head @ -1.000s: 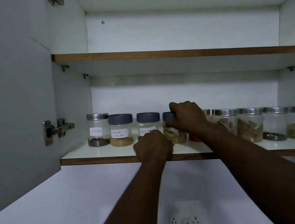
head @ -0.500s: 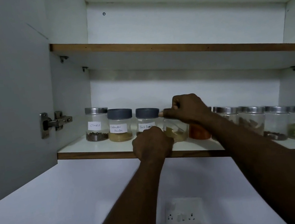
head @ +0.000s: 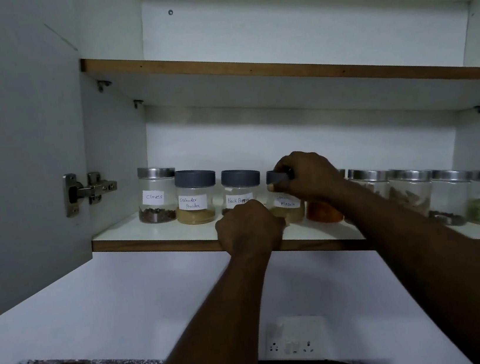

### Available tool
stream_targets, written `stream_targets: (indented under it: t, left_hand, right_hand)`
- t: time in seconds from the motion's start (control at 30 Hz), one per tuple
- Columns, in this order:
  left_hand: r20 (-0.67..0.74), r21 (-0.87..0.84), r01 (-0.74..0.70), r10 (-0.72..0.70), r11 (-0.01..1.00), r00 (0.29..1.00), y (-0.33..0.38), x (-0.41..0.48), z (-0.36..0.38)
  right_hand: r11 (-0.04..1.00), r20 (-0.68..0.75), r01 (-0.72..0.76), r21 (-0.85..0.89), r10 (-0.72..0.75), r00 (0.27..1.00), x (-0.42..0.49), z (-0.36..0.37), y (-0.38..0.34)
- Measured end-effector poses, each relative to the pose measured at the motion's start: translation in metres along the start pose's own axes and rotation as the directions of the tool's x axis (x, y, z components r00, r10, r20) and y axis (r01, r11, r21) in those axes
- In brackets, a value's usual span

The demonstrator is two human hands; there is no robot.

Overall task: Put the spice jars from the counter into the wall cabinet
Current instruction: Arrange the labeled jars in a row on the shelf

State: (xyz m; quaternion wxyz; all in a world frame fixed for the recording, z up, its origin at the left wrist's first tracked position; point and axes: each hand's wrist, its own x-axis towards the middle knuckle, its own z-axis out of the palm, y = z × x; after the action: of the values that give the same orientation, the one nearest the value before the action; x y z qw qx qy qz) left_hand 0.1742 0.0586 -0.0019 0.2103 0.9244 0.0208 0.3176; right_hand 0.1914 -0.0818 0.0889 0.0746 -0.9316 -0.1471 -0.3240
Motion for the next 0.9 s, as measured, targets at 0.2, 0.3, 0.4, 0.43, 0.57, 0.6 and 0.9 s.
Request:
stream_targets:
  t: [0.2, 0.3, 0.4, 0.43, 0.57, 0.6, 0.9]
  left_hand:
    - [0.007, 0.013, -0.02, 0.019, 1.0, 1.0, -0.002, 0.0, 0.0]
    - [0.003, 0.019, -0.024, 0.024, 1.0, 1.0, -0.001, 0.0, 0.002]
    - [-0.012, 0.018, -0.022, 0.022, 1.0, 1.0, -0.001, 0.001, 0.003]
    - [-0.016, 0.019, -0.023, 0.023, 1.0, 1.0, -0.001, 0.0, 0.003]
    - [0.003, 0.015, -0.017, 0.017, 1.0, 1.0, 0.0, -0.001, 0.0]
    - [0.013, 0.014, -0.013, 0.012, 1.0, 1.0, 0.0, -0.001, -0.001]
    - [0.081, -0.014, 0.002, -0.001, 1.0, 0.997, 0.007, -0.007, -0.014]
  right_hand:
    - [0.997, -0.096, -0.002, -0.079, -0.006, 0.995, 0.002, 0.011, -0.002]
    - [0.999, -0.12, -0.004, -0.038, -0.001, 0.993, -0.001, 0.011, 0.001]
    - [1.0, -0.13, 0.005, -0.004, -0.006, 0.992, -0.004, 0.012, 0.002]
    - [1.0, -0.13, 0.009, 0.003, -0.008, 0.991, -0.005, 0.012, 0.002]
    - [0.999, -0.082, 0.02, 0.034, -0.017, 0.997, -0.006, 0.007, 0.002]
    - [0.997, -0.076, 0.015, 0.075, -0.01, 0.997, -0.006, 0.004, 0.003]
    - [0.879, -0.056, -0.057, -0.474, 0.035, 0.998, -0.033, -0.058, 0.053]
